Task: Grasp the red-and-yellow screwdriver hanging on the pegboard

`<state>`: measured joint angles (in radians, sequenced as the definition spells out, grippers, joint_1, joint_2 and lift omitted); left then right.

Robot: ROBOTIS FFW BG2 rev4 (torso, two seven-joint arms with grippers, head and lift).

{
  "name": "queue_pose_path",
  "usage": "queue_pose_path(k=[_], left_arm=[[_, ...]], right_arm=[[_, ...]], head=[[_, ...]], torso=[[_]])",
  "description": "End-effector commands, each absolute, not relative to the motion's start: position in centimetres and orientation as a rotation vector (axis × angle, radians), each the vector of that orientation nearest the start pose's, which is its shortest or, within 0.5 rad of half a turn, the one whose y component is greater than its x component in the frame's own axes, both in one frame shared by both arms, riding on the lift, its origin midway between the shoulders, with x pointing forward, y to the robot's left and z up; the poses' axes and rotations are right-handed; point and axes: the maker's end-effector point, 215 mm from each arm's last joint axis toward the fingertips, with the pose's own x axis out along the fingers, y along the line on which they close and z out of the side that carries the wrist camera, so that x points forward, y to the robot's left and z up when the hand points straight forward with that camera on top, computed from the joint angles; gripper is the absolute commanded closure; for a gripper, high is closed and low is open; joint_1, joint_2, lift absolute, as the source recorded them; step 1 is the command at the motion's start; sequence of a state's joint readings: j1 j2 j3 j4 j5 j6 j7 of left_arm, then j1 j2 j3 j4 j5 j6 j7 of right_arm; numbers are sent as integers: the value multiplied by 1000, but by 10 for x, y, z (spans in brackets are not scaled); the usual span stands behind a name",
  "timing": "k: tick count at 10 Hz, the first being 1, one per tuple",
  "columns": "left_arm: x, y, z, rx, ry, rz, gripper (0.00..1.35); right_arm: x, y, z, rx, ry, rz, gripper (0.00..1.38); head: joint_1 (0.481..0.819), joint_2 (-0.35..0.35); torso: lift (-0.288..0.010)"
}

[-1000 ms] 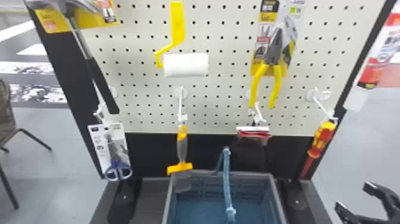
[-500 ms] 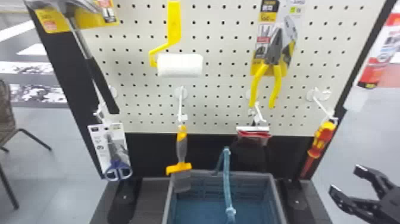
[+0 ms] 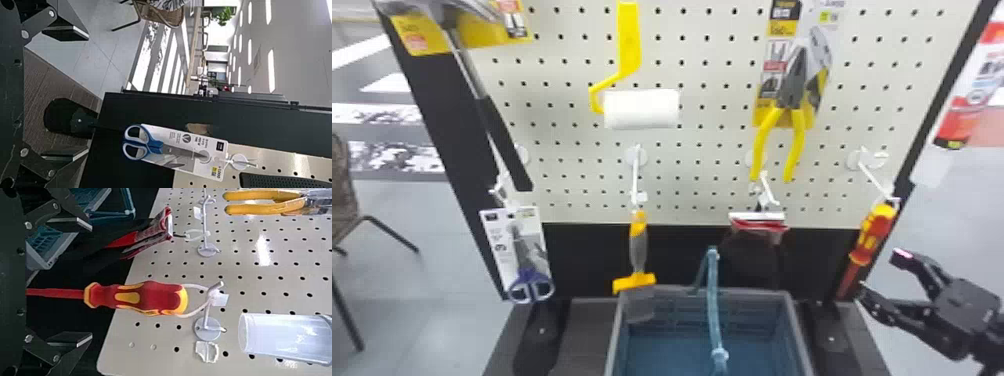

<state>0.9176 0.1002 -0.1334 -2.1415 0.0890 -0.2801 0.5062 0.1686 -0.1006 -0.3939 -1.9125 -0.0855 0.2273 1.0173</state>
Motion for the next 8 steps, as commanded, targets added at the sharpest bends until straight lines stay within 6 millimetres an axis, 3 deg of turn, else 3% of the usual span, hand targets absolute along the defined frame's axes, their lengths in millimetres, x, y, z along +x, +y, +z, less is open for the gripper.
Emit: queue_pose_path(k=[1,6,8], left_arm=[[294,275,-373,-100,111,371,272],[295,274,-372,-101,110,370,272],[295,274,-372,-103,110,370,272]], right_arm=[[488,-260,-285,-54,37,684,309],[510,-243,-263,-39,7,756,315],[517,-232,-266,-15,9,790,315]], head=[[549,0],[549,0],[549,0]], torso=[[-100],[-100],[-100]])
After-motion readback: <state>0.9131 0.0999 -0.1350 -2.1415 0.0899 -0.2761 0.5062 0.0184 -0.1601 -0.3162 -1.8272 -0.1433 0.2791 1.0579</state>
